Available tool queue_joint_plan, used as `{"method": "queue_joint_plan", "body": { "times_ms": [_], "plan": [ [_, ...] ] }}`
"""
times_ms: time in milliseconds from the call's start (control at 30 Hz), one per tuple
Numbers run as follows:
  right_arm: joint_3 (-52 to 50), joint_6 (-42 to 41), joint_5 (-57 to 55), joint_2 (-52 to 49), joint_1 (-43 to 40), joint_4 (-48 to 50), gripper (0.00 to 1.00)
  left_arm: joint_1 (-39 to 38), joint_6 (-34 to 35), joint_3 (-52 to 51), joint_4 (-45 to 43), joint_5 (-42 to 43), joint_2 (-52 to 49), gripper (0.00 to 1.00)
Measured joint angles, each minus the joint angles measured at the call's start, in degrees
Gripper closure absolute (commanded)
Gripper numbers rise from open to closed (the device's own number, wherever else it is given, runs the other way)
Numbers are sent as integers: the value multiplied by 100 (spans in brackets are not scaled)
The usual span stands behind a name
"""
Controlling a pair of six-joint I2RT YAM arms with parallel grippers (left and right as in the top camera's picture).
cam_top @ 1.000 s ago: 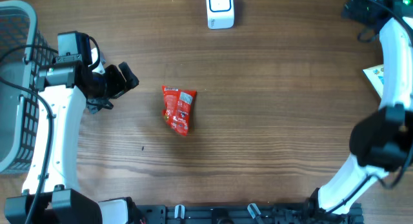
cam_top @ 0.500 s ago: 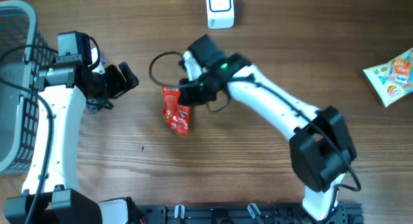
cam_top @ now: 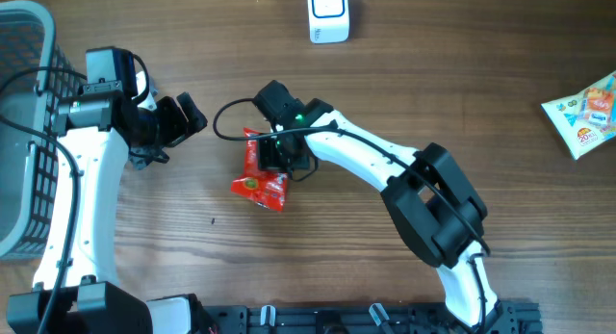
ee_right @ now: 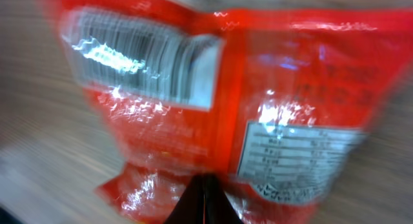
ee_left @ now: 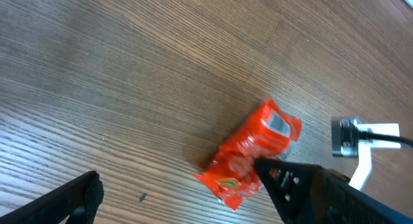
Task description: Scan the item barcode
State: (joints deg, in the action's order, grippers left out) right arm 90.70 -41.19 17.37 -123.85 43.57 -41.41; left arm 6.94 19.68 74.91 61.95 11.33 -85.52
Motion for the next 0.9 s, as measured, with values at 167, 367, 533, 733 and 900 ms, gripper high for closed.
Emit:
{"method": "queue_joint_plan", "body": {
  "times_ms": [167,367,533,733,900],
  "plan": [
    [-72,243,-1029,911,-428,-981,88,0,0,0,0,2,0,0],
    [-256,376,-1032,1543,-431,-472,96,0,0,0,2,2,0,0],
    [-1051,195,-774,861,-431,472,96,0,0,0,0,2,0,0],
    [-1064,341,-669,850,-472,313,94,0,0,0,0,2,0,0],
    [-1075,955,-686,2046,-791,-420,0,0,0,0,0,2,0,0]
  ]
}}
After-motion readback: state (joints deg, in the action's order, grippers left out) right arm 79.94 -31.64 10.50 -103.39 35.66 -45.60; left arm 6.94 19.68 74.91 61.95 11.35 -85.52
